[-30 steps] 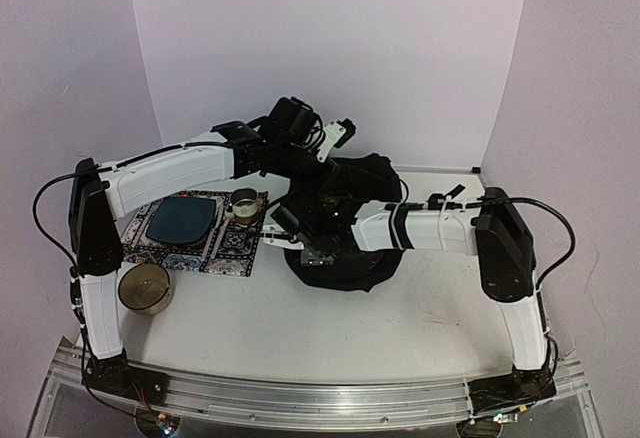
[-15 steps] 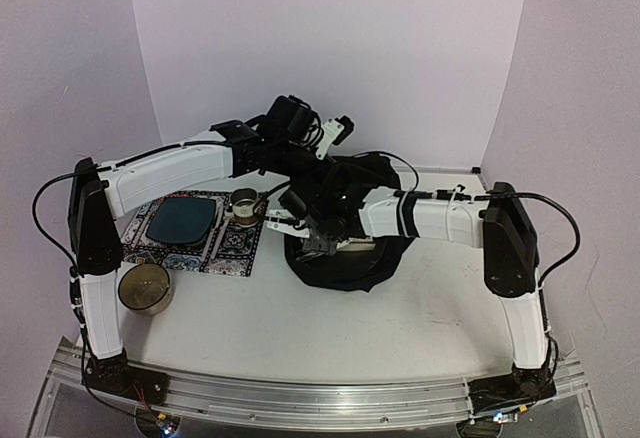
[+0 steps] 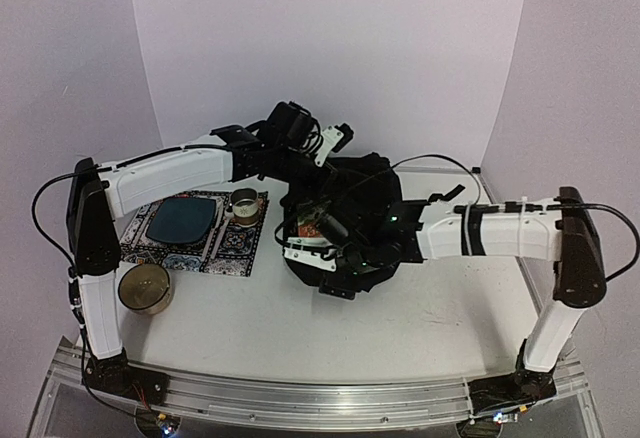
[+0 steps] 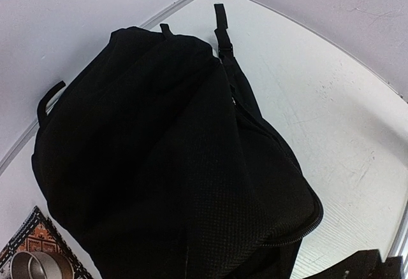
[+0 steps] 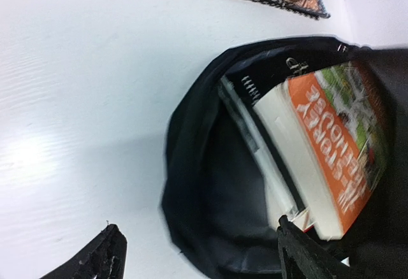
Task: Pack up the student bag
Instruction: Place the largest pocket of the bag in the student bag.
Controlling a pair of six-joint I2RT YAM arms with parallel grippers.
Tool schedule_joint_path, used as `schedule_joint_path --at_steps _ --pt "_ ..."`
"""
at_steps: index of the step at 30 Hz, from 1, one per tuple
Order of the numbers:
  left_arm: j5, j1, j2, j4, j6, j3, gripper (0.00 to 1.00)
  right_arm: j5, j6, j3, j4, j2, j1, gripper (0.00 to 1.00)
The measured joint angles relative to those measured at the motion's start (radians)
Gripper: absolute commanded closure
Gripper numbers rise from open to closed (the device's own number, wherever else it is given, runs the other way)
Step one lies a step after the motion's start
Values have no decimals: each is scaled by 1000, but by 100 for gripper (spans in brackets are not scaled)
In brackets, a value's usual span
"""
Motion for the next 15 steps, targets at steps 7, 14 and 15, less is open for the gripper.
schedule_joint_path --at_steps 7,14,15 --pt "14 -1 -32 52 -21 -109 100 -108 119 -185 -1 -154 -7 25" --pt "24 -2 -72 123 -57 -286 100 -126 238 -261 -13 -260 -87 29" --pt "28 -2 -77 139 -66 -311 100 -118 261 -261 -12 -277 -111 30"
